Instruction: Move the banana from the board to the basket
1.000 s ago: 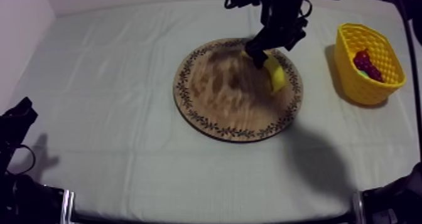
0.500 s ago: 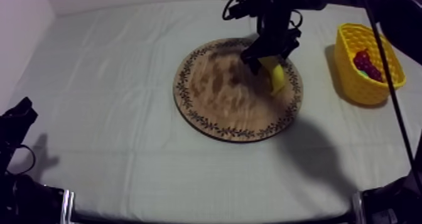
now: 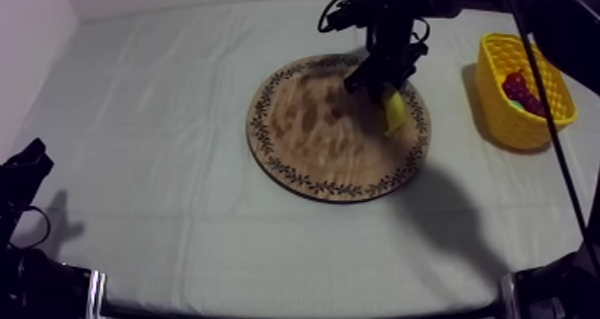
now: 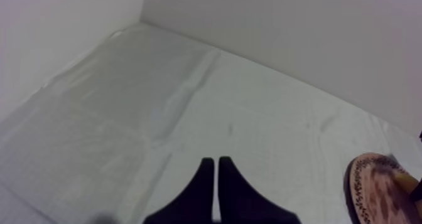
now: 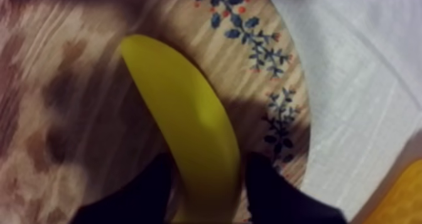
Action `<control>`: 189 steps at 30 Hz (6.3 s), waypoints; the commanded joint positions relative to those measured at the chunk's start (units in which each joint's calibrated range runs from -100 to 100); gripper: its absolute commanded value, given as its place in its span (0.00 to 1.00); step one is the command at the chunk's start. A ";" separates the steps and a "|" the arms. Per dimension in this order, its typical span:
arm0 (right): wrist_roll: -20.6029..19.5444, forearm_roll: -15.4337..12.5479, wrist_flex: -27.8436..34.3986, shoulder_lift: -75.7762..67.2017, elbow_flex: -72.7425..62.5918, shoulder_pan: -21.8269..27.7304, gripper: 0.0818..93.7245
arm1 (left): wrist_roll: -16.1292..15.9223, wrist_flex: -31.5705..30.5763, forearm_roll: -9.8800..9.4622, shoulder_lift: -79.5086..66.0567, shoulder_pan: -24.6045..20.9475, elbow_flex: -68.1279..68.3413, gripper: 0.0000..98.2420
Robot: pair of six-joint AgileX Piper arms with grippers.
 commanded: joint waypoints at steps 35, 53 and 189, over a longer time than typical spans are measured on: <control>8.48 -3.03 14.55 -26.90 -3.08 0.15 0.16 | 0.00 -0.01 -0.01 0.02 -0.02 0.03 0.00; 11.21 -5.25 19.74 -35.46 -0.41 5.83 0.16 | 0.00 -0.01 -0.01 0.02 -0.02 0.03 0.00; 15.98 -19.46 -26.86 -124.71 90.66 26.05 0.00 | 0.00 -0.01 -0.01 0.02 -0.02 0.03 0.00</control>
